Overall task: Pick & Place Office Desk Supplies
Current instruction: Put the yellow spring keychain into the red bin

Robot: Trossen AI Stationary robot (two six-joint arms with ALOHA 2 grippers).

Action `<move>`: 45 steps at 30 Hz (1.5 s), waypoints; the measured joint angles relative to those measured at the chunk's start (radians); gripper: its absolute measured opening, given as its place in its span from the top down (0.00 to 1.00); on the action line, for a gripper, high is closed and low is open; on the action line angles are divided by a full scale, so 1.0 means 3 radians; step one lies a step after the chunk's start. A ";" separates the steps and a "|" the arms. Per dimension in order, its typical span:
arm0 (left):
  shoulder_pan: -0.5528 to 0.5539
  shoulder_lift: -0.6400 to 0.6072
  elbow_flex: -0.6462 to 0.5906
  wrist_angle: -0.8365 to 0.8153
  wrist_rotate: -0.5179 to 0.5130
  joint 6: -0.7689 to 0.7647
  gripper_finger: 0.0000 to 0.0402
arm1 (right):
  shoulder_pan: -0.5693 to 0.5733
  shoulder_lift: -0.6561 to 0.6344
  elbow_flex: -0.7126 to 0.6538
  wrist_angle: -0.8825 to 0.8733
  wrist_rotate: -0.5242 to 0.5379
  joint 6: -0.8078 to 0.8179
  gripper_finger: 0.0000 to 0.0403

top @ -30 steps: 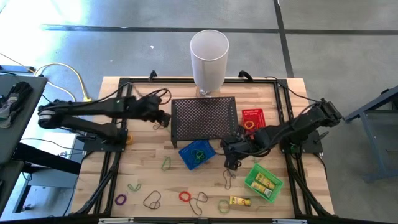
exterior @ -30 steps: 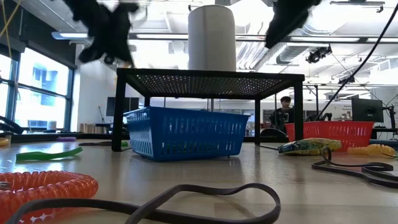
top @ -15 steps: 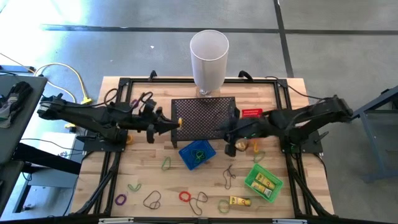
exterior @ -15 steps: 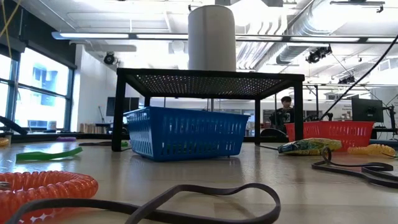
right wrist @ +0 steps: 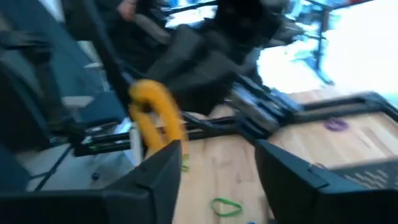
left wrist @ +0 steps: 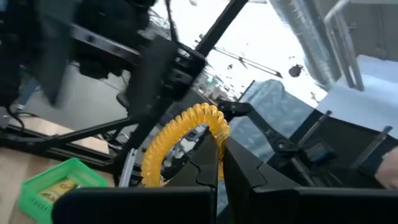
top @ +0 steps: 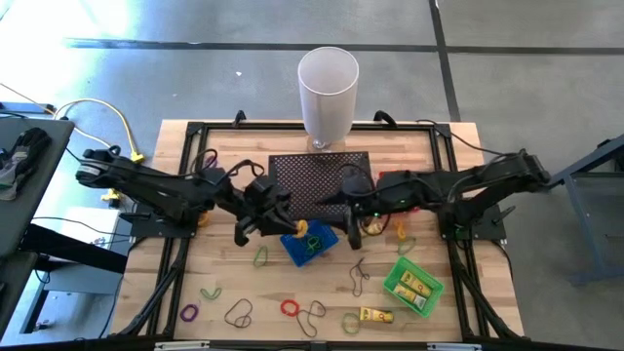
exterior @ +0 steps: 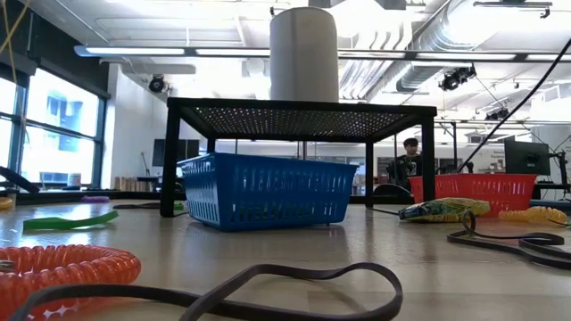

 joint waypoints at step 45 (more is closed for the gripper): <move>0.0174 0.0128 0.0000 -0.0021 -0.0001 -0.0083 1.00 | -0.0125 0.0303 -0.0004 0.0336 -0.0187 -0.0144 0.96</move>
